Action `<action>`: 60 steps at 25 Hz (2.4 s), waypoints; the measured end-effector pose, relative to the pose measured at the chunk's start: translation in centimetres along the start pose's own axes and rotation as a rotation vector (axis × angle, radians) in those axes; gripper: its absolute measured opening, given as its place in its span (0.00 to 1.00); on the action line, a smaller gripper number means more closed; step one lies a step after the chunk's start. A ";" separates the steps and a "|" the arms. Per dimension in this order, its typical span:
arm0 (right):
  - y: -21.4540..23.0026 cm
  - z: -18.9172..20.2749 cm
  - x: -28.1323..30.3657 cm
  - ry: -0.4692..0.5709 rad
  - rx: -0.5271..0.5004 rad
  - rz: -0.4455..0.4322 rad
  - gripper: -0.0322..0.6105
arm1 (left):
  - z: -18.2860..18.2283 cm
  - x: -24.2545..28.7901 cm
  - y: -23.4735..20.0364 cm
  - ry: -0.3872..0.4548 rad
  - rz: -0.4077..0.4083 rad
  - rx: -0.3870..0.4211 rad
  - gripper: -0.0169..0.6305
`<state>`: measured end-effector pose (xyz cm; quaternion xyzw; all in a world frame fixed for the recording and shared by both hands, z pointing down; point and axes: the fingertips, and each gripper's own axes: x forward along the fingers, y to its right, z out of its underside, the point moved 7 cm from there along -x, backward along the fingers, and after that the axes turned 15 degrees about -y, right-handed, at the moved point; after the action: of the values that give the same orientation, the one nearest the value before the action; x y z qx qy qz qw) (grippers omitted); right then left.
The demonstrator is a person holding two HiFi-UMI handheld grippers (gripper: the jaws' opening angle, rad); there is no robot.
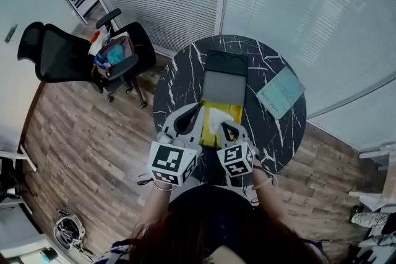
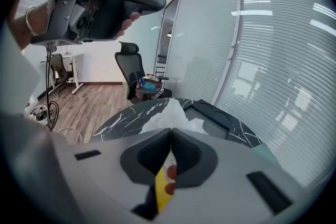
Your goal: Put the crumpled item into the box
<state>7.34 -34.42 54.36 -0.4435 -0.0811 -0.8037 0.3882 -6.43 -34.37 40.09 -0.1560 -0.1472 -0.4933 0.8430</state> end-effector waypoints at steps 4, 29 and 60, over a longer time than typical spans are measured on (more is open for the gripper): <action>0.4 0.7 1.3 -0.030 0.017 -0.015 0.09 | 0.2 0.4 -0.4 -0.011 -0.004 -0.011 0.07; -0.4 3.5 9.5 -0.225 -0.037 -0.120 0.09 | 1.5 2.0 -2.6 -0.068 -0.030 -0.062 0.07; -0.8 4.4 12.1 -0.361 -0.023 -0.131 0.09 | 1.9 -0.2 -3.3 -0.076 -0.044 -0.050 0.07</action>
<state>6.00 -38.49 66.51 -0.5787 -0.1687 -0.7356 0.3092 -9.61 -34.94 42.14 -0.1925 -0.1702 -0.5091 0.8215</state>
